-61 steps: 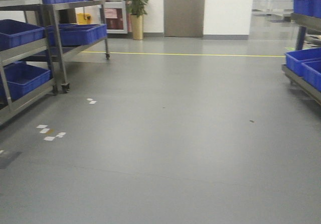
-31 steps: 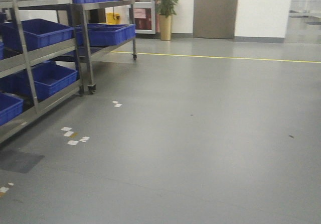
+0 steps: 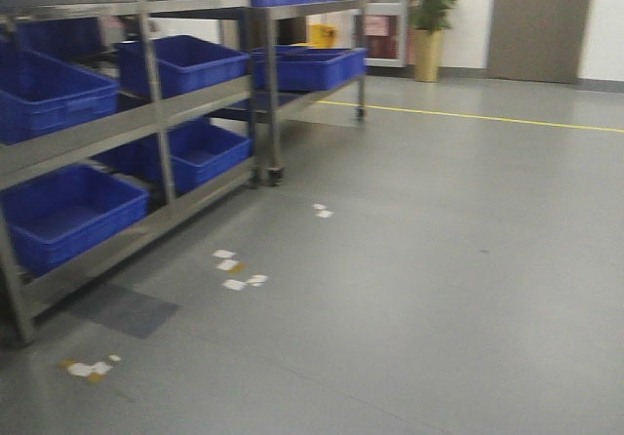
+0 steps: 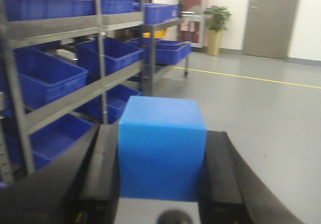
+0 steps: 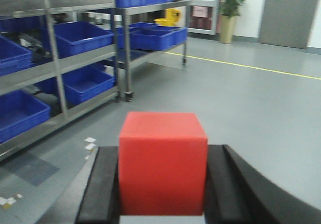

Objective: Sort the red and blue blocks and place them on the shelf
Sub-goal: 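Turn the base toward the shelf of blue bins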

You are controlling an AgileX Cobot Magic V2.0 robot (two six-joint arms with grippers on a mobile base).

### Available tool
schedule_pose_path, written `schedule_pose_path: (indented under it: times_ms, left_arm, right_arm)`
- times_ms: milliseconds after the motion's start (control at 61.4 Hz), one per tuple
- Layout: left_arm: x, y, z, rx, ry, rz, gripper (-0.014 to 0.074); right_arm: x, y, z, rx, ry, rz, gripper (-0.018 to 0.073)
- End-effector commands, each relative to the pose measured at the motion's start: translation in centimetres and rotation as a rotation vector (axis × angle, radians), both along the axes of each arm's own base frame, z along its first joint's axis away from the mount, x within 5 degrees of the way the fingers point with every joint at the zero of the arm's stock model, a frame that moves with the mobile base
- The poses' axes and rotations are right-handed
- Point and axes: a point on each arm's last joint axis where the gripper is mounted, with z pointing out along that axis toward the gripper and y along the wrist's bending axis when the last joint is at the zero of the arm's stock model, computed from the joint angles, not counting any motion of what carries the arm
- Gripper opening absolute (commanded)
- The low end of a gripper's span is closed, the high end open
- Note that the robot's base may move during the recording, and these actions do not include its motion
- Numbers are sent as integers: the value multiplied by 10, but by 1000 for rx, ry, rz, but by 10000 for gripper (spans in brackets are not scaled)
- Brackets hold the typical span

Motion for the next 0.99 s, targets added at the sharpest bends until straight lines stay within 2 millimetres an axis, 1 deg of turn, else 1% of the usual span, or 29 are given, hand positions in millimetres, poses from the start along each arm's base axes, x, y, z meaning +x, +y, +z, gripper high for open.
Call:
schedule_pose_path:
  times_ms: [0, 977]
  left_arm:
    - [-1, 0, 17, -14, -110, 0, 122]
    - [-1, 0, 17, -14, -110, 0, 122]
  right_arm:
    - [-1, -1, 18, 1, -113, -10, 68]
    - [-1, -1, 18, 1, -113, -10, 68]
